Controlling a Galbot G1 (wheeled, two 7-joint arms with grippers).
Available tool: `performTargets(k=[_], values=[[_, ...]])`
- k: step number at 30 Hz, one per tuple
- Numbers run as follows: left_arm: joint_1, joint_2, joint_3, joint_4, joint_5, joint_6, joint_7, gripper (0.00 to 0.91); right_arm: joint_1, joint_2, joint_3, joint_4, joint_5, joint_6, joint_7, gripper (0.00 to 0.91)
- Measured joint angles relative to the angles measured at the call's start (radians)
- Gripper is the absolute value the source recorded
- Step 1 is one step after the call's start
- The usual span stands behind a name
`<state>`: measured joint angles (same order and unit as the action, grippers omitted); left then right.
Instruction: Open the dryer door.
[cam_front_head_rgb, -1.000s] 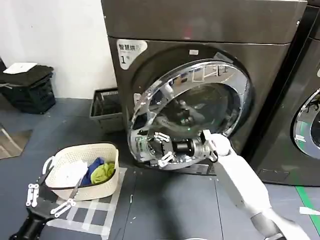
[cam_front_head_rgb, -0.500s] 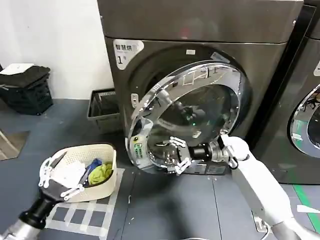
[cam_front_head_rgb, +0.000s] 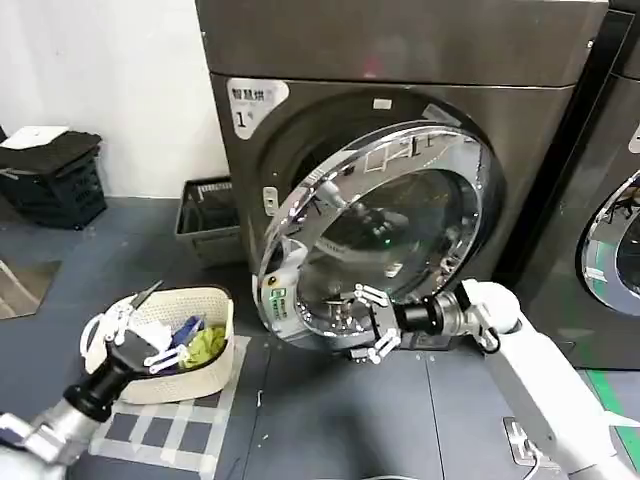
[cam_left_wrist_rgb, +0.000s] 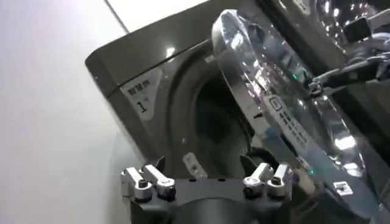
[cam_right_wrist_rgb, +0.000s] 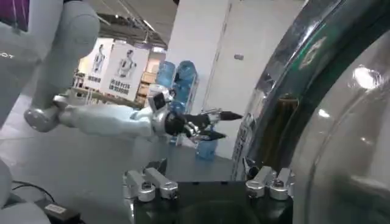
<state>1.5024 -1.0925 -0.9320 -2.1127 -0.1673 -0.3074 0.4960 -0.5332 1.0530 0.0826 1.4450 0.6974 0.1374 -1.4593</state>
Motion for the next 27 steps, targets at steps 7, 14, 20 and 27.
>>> performTargets(k=[7, 14, 20, 27], values=[[-0.063, 0.069, 0.024, 0.042, -0.04, 0.015, -0.002, 0.907, 0.035, 0.032, -0.02, -0.035, -0.011, 0.0, 0.007, 0.907], [-0.089, 0.116, 0.029, 0.057, -0.061, 0.018, -0.002, 0.907, 0.067, 0.059, -0.041, -0.072, -0.025, -0.002, 0.002, 0.907], [-0.108, 0.151, 0.036, 0.074, -0.078, 0.02, -0.001, 0.907, 0.085, 0.047, -0.069, -0.074, -0.029, -0.002, -0.001, 0.907], [-0.142, 0.191, 0.067, 0.096, -0.093, 0.028, 0.0, 0.907, 0.087, -0.001, -0.116, -0.037, -0.018, -0.001, -0.001, 0.907]])
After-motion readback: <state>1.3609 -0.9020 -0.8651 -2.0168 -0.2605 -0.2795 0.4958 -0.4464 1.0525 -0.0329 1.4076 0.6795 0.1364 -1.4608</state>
